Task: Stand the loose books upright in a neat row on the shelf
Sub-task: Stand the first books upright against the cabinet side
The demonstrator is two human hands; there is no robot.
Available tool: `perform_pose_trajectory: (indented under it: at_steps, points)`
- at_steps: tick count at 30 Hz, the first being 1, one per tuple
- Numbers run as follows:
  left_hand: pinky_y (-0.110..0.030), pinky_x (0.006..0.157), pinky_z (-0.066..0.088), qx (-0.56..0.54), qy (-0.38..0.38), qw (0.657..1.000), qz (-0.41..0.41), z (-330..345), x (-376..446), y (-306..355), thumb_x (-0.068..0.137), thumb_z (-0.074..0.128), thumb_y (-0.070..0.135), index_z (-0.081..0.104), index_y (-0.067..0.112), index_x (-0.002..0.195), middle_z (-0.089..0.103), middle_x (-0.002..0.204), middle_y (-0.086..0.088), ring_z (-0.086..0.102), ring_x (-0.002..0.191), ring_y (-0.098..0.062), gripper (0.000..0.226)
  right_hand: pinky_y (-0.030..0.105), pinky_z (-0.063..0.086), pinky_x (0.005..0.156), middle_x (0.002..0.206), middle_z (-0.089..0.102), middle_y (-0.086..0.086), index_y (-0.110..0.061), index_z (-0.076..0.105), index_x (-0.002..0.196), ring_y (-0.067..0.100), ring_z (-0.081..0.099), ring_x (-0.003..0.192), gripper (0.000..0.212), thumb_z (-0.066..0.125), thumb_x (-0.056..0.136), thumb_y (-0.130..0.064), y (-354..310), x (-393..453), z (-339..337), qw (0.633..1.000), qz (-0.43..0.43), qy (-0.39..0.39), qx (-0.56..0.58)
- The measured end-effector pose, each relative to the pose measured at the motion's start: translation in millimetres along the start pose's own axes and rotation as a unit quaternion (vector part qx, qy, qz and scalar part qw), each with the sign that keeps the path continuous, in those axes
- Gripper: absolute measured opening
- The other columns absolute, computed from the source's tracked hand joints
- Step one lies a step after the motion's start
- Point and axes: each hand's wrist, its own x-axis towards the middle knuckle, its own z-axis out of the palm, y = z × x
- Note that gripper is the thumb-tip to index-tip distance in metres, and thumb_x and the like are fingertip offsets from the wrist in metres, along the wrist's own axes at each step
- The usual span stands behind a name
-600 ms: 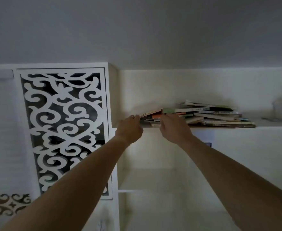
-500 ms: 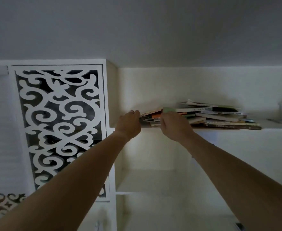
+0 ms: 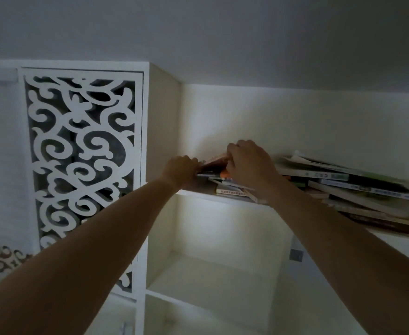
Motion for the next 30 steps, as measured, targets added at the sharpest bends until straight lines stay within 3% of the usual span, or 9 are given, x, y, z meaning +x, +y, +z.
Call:
perform_pose_trajectory:
  at_steps: [6, 11, 13, 15, 18, 20, 22, 24, 30]
  points:
    - [-0.029, 0.060, 0.058, -0.086, 0.115, 0.981, -0.128, 14, -5, -20, 0.106, 0.052, 0.018, 0.057, 0.003, 0.129, 0.070, 0.103, -0.015, 0.070, 0.073, -0.022, 0.028, 0.033, 0.034, 0.072, 0.108, 0.060, 0.013, -0.008, 0.059, 0.111, 0.031, 0.056, 0.099, 0.021, 0.054, 0.097, -0.022, -5, 23, 21, 0.998, -0.009, -0.057, 0.027]
    - [-0.041, 0.075, 0.065, -0.073, 0.128, 0.975, -0.167, 30, -10, -23, 0.107, 0.052, 0.011, 0.036, -0.013, 0.146, 0.055, 0.131, -0.034, 0.072, 0.098, -0.036, 0.048, 0.031, 0.036, 0.068, 0.104, 0.063, 0.011, -0.011, 0.062, 0.103, 0.027, 0.057, 0.091, 0.019, 0.055, 0.096, -0.027, -12, 31, 42, 0.992, -0.002, -0.116, 0.045]
    - [-0.042, 0.088, 0.064, -0.016, 0.146, 0.976, -0.161, 42, -11, -24, 0.104, 0.055, 0.009, 0.021, -0.013, 0.155, 0.035, 0.149, -0.043, 0.064, 0.121, -0.043, 0.065, 0.031, 0.036, 0.064, 0.102, 0.064, 0.008, -0.014, 0.064, 0.103, 0.025, 0.058, 0.088, 0.026, 0.057, 0.095, -0.039, -10, 33, 44, 0.987, -0.003, -0.147, 0.059]
    - [-0.046, 0.106, 0.054, 0.037, 0.212, 0.964, -0.154, 45, -8, -24, 0.101, 0.060, 0.015, 0.010, -0.011, 0.158, 0.023, 0.158, -0.039, 0.048, 0.138, -0.045, 0.080, 0.031, 0.036, 0.065, 0.105, 0.063, 0.005, -0.019, 0.063, 0.108, 0.025, 0.059, 0.094, 0.034, 0.063, 0.090, -0.048, -8, 35, 46, 0.983, -0.018, -0.179, 0.046]
    - [-0.055, 0.127, 0.021, 0.118, 0.296, 0.944, -0.085, 42, 3, -31, 0.101, 0.056, 0.021, 0.013, 0.001, 0.162, 0.018, 0.165, -0.029, 0.022, 0.154, -0.045, 0.077, 0.032, 0.039, 0.073, 0.112, 0.061, 0.008, -0.018, 0.060, 0.118, 0.027, 0.058, 0.104, 0.041, 0.069, 0.088, -0.044, -7, 35, 49, 0.983, -0.020, -0.184, -0.013]
    - [-0.056, 0.128, 0.006, 0.209, 0.228, 0.950, 0.039, 45, 14, -41, 0.099, 0.057, 0.017, 0.039, 0.006, 0.155, 0.030, 0.163, -0.026, 0.024, 0.154, -0.043, 0.060, 0.032, 0.040, 0.075, 0.117, 0.061, 0.009, -0.017, 0.061, 0.120, 0.028, 0.059, 0.107, 0.042, 0.068, 0.088, -0.043, -9, 38, 52, 0.983, -0.008, -0.182, -0.036]
    - [-0.056, 0.128, 0.012, 0.304, 0.122, 0.938, 0.112, 46, 20, -51, 0.097, 0.060, 0.020, 0.064, 0.010, 0.130, 0.061, 0.142, -0.018, 0.047, 0.142, -0.038, 0.034, 0.032, 0.039, 0.075, 0.117, 0.061, 0.010, -0.016, 0.062, 0.120, 0.029, 0.059, 0.108, 0.044, 0.067, 0.090, -0.048, -11, 41, 55, 0.981, -0.010, -0.186, -0.044]
    - [-0.051, 0.126, 0.020, 0.322, 0.050, 0.938, 0.117, 44, 25, -58, 0.097, 0.059, 0.022, 0.068, 0.013, 0.123, 0.070, 0.128, -0.010, 0.056, 0.132, -0.031, 0.029, 0.031, 0.038, 0.074, 0.116, 0.062, 0.010, -0.013, 0.063, 0.117, 0.029, 0.060, 0.105, 0.043, 0.063, 0.093, -0.049, -14, 44, 56, 0.982, -0.008, -0.184, -0.043]
    - [-0.042, 0.124, 0.024, 0.142, 0.112, 0.978, 0.106, 49, 30, -65, 0.095, 0.051, 0.028, 0.072, 0.018, 0.118, 0.074, 0.120, -0.006, 0.062, 0.123, -0.025, 0.033, 0.031, 0.033, 0.068, 0.108, 0.065, 0.010, -0.011, 0.063, 0.111, 0.029, 0.061, 0.090, 0.030, 0.048, 0.105, -0.036, -24, 59, 53, 0.994, 0.029, -0.070, -0.079]
